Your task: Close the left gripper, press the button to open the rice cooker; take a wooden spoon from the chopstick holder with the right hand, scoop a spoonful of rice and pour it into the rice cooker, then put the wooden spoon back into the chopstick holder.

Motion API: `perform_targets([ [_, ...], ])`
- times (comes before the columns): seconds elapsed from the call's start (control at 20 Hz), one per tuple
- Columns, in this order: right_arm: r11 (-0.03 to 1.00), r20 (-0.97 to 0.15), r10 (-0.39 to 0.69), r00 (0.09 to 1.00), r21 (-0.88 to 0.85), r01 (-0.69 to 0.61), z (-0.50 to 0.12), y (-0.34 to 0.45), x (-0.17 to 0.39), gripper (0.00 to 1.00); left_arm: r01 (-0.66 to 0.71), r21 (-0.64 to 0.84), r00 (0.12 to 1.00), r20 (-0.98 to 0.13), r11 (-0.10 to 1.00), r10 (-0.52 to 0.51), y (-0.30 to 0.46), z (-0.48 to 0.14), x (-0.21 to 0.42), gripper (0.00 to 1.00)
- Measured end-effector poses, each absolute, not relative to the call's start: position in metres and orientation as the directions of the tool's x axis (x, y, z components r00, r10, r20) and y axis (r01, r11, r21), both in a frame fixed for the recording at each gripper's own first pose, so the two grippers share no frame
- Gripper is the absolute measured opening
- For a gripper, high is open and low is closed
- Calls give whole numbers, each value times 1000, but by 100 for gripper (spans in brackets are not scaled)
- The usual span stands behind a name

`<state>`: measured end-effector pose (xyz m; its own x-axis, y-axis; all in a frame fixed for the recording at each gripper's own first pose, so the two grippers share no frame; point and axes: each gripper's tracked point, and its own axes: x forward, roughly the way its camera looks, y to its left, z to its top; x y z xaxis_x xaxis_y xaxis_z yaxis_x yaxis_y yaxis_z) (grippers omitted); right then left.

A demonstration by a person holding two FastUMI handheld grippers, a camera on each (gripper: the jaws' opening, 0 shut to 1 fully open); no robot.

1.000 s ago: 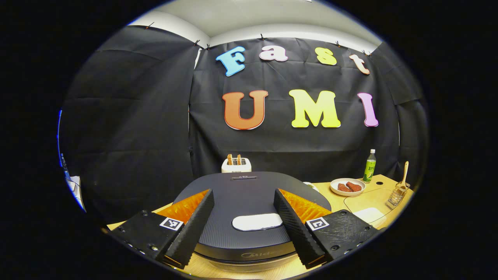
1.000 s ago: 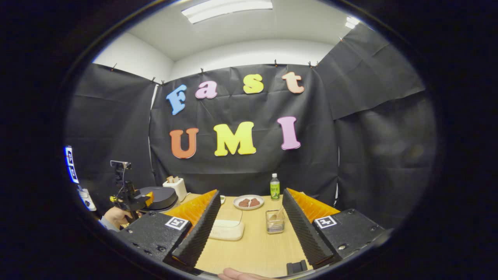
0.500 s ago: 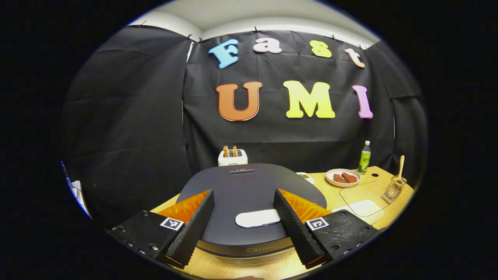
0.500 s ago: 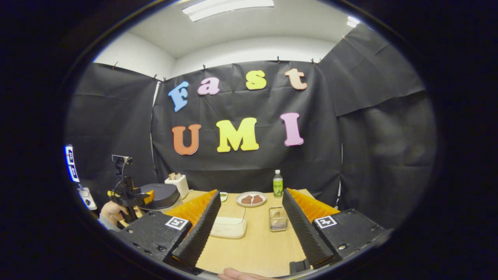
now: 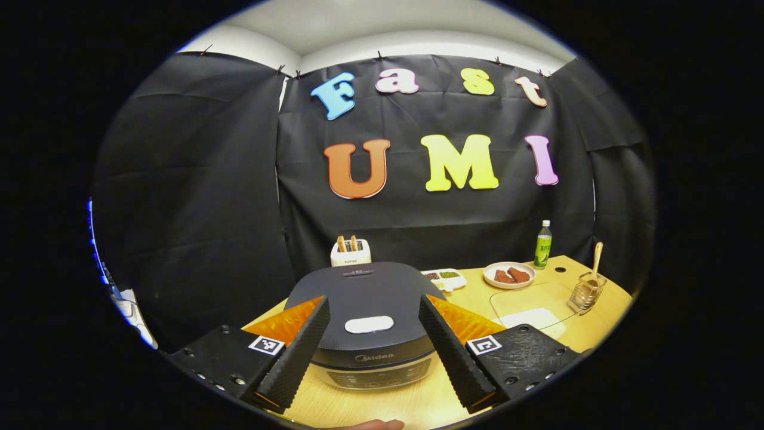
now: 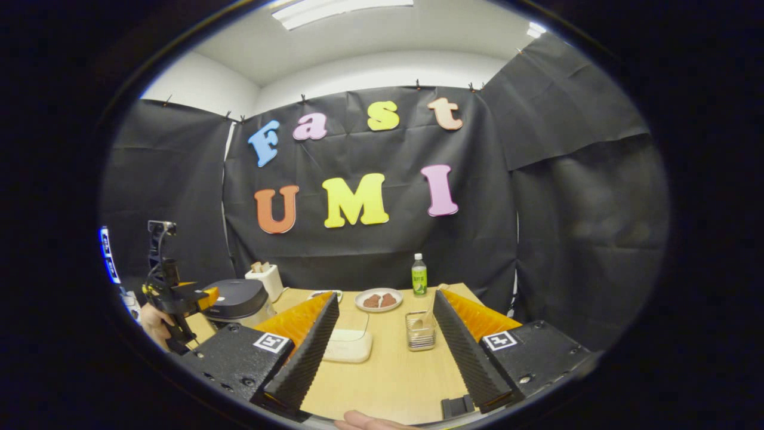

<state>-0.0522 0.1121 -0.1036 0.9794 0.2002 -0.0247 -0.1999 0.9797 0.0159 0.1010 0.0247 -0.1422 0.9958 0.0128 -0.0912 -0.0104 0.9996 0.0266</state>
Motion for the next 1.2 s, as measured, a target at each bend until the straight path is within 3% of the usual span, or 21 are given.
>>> perform_targets([
  [0.15,980,-18,201,979,7,-201,-101,113,-55,99,-4,9,999,-45,1000,4,12,-108,67,100],
  [0.2,979,-18,205,979,4,-205,-102,114,-56,100,4,4,1000,-28,1000,-4,7,-97,55,96],
  [0.45,977,-29,213,977,20,-212,-107,114,-55,100,77,-74,995,71,994,-72,-34,-69,-11,96],
  [0.55,976,-30,218,976,9,-217,-105,115,-58,99,88,-56,992,94,995,-82,-43,-69,-24,100],
  [0.6,975,-26,220,975,2,-220,-104,115,-60,100,90,-37,991,104,995,-86,-44,-69,-31,96],
  [0.85,979,11,203,979,-15,-203,-88,105,-69,99,116,-53,988,104,992,-110,-43,-64,-55,96],
  [1.2,980,33,198,980,-33,-197,-76,101,-85,100,63,-57,987,152,996,-54,-13,-41,-73,95],
])
